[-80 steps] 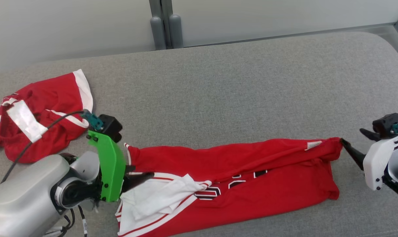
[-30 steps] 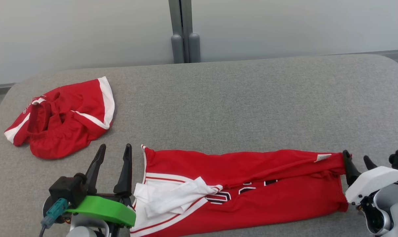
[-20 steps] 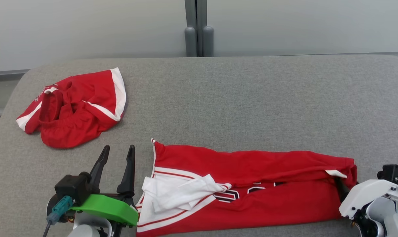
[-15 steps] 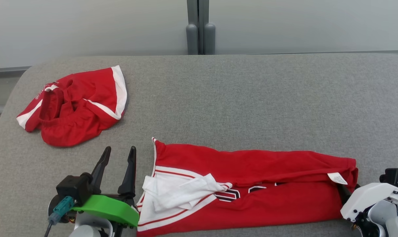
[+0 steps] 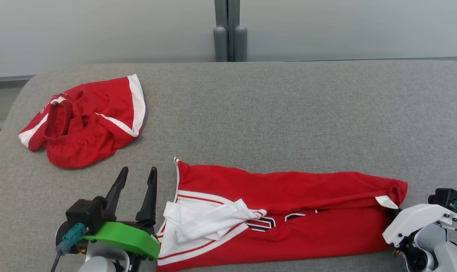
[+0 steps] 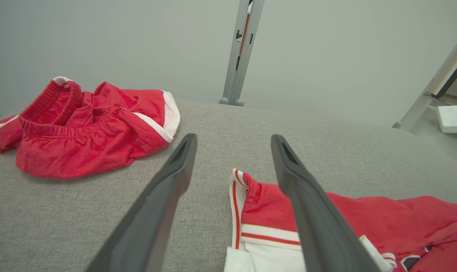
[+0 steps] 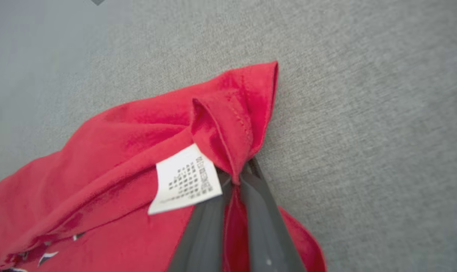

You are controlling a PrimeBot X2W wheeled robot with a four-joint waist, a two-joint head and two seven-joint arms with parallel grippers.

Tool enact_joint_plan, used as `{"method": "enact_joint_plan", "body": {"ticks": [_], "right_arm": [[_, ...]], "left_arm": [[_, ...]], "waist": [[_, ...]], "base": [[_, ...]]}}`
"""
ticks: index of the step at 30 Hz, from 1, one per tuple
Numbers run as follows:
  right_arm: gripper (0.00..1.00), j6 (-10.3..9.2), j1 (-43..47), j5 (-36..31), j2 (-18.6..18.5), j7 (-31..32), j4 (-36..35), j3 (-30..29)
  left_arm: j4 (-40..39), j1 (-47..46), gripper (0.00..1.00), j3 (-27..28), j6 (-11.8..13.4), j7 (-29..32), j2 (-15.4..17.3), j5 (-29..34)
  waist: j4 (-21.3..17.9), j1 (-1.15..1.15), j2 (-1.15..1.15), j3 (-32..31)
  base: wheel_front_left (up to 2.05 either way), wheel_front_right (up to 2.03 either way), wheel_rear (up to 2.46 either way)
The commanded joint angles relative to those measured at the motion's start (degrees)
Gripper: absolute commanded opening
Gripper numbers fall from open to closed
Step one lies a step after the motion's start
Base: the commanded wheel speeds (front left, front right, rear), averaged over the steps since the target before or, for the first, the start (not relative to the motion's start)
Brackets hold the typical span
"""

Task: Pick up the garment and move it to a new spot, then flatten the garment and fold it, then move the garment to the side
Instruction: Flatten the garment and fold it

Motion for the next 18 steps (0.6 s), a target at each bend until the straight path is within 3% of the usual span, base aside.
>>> {"method": "enact_joint_plan", "body": {"ticks": [1,11,18], "right_arm": [[0.00,0.00,-0.79,0.84,-0.59,-0.63,-0.50,0.29],[0.00,-0.04,-2.11,-0.01,-8.26,1.74,-8.05,-1.78],[0.00,-0.01,-0.46,0.15,-1.46,8.48,-24.89,-0.83]], "left_arm": [[0.04,0.05,1.00,0.39,0.22,-0.13,0.05,0.37],[-0.66,1.54,1.00,1.09,0.89,-0.20,-0.51,0.00],[-0.33,1.97,1.00,0.90,0.48,-0.23,-0.97,-0.08]], "waist": [[-0.27,0.00,0.00,-0.25],[-1.85,0.00,0.00,-1.80],[-1.15,0.00,0.00,-2.61]], "base": [[0.00,0.00,0.00],[0.00,0.00,0.00],[0.00,0.00,0.00]]}}
